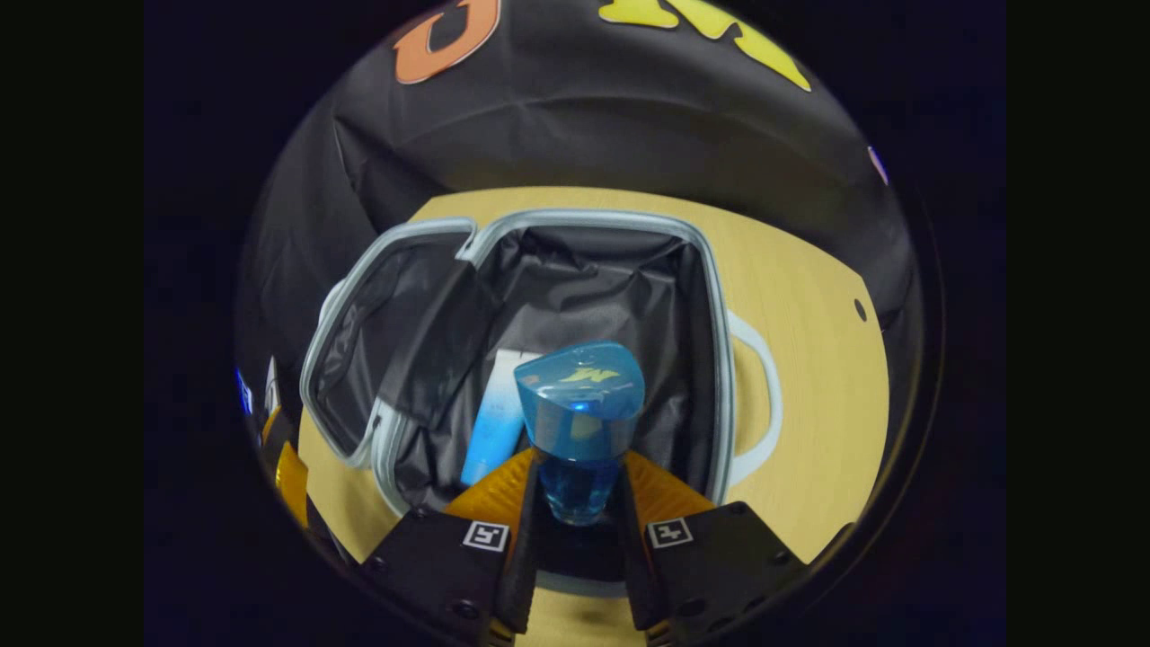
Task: First open the suitcase, pack the skin care products into it, and then close the suitcase.
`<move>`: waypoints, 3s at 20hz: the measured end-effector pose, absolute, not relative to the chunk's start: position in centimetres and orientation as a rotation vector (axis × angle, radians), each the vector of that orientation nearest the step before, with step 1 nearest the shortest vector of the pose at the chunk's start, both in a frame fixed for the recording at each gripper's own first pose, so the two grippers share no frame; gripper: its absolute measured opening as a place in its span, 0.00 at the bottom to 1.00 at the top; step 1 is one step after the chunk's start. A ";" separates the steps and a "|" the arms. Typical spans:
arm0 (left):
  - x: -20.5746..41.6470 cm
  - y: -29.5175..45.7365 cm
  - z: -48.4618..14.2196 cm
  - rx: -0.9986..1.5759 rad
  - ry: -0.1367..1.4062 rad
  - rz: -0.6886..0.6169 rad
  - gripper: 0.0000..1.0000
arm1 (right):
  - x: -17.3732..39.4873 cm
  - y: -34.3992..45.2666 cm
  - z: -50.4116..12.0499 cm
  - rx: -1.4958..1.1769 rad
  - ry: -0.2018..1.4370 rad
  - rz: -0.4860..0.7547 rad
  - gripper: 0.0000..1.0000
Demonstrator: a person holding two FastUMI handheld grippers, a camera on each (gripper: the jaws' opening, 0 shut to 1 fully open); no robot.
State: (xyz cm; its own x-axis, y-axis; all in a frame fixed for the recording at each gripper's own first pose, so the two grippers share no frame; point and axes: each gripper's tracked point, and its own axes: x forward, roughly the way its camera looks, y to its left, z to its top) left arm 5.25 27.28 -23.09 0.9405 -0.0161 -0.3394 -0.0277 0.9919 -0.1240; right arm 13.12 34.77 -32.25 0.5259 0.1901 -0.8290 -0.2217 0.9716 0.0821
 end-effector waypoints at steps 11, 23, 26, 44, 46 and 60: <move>5.6 28.6 -20.1 -0.131 0.251 0.009 0.99 | 15.6 34.4 -35.6 -0.001 1.036 0.147 0.42; 11.7 46.4 -23.0 -0.479 0.194 0.218 0.98 | 11.5 36.0 -17.7 -0.009 0.734 0.413 0.77; 10.7 49.6 -23.3 -0.704 0.141 0.226 0.97 | 9.0 33.8 -13.5 -0.065 0.668 0.459 0.81; 10.3 49.2 -26.9 -1.175 0.259 0.084 0.51 | 2.8 26.9 -9.2 -0.029 0.659 0.360 0.81; 10.4 49.2 -26.3 -1.217 0.229 0.080 0.22 | 2.7 26.4 -9.1 -0.018 0.657 0.353 0.81; 8.9 48.2 -15.9 -0.967 0.115 0.111 0.03 | 3.2 19.2 -6.2 0.043 0.552 0.255 0.81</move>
